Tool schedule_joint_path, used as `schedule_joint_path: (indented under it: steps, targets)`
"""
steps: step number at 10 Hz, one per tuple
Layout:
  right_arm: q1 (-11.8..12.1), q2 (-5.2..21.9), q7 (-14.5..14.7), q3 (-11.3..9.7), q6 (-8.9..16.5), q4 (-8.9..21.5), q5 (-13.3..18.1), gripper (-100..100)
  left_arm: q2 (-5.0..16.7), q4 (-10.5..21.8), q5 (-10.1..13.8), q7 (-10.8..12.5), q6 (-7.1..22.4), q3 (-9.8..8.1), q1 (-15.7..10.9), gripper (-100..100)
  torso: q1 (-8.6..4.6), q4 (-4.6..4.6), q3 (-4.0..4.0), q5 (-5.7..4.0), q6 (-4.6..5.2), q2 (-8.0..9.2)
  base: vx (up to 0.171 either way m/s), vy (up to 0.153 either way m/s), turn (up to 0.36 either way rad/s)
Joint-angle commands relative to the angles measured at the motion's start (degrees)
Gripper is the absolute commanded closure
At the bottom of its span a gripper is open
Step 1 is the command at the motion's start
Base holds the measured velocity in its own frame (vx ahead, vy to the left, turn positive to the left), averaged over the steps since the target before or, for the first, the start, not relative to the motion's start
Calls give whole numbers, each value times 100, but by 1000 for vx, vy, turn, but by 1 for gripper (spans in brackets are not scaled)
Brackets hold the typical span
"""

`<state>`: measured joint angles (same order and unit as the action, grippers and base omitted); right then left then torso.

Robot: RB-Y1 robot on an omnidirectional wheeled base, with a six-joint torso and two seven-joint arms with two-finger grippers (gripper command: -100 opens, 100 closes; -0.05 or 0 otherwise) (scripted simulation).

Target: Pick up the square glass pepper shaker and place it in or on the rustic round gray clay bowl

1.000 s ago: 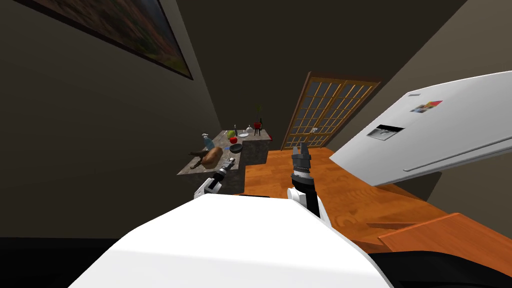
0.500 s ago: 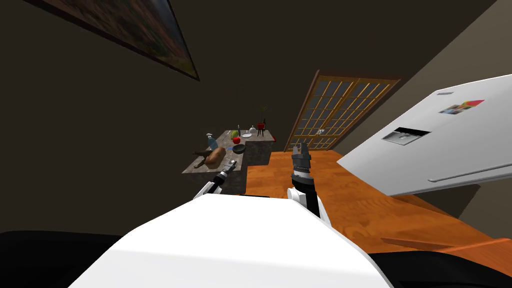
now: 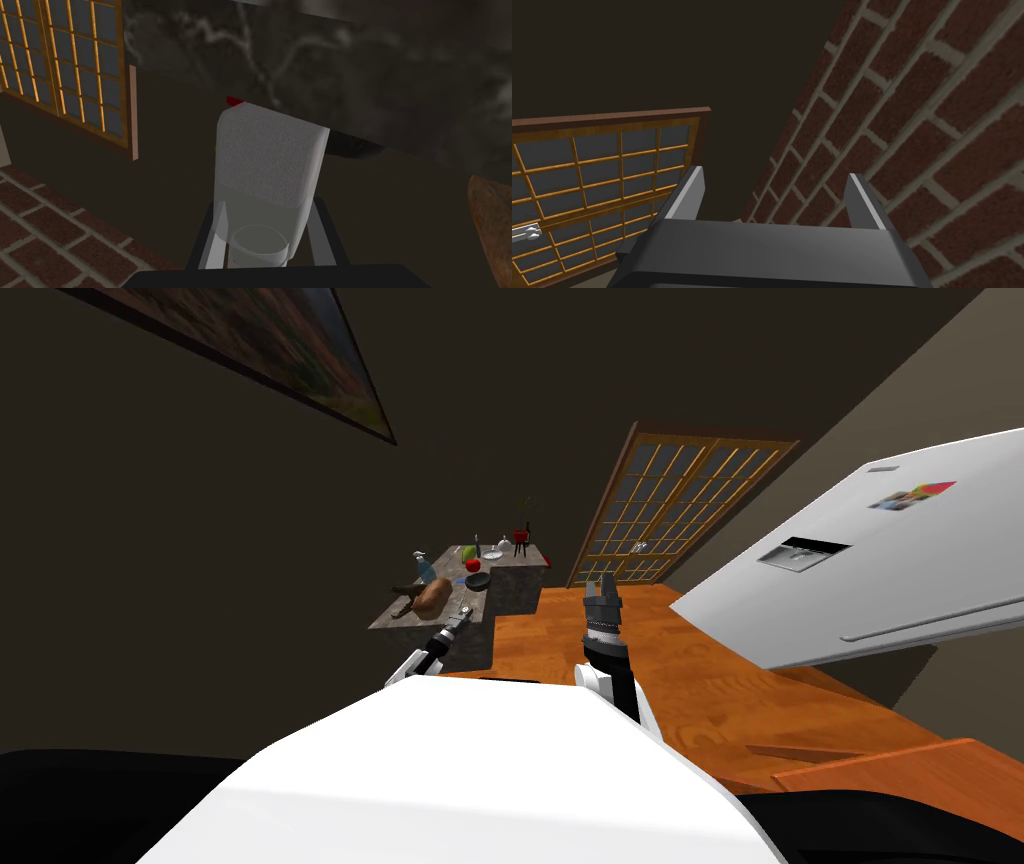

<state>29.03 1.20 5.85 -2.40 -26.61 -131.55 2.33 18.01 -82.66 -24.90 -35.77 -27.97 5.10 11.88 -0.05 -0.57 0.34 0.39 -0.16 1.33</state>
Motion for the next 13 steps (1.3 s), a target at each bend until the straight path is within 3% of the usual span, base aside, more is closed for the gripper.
schedule_joint_path:
  steps: [1, 9, 13]
  targets:
    - [0, 0, 0, 0, 0, 0, 0, 0, 75, 79, 1, -57, 122, 89, 16, 100, 0, 0, 0, 0, 0, 0, -239, -13, -34]
    - [1, 1, 0, 1, 0, 0, 0, 0, 625, -204, 94, -307, 757, 372, -180, 100, 28, -35, -18, 23, -7, -2, -211, 3, -64]
    - [0, 1, 0, 1, 0, 0, 0, 0, 969, -402, 119, -314, 1157, 472, -355, 100, 26, -32, -13, 21, -4, 4, -209, -3, -102]
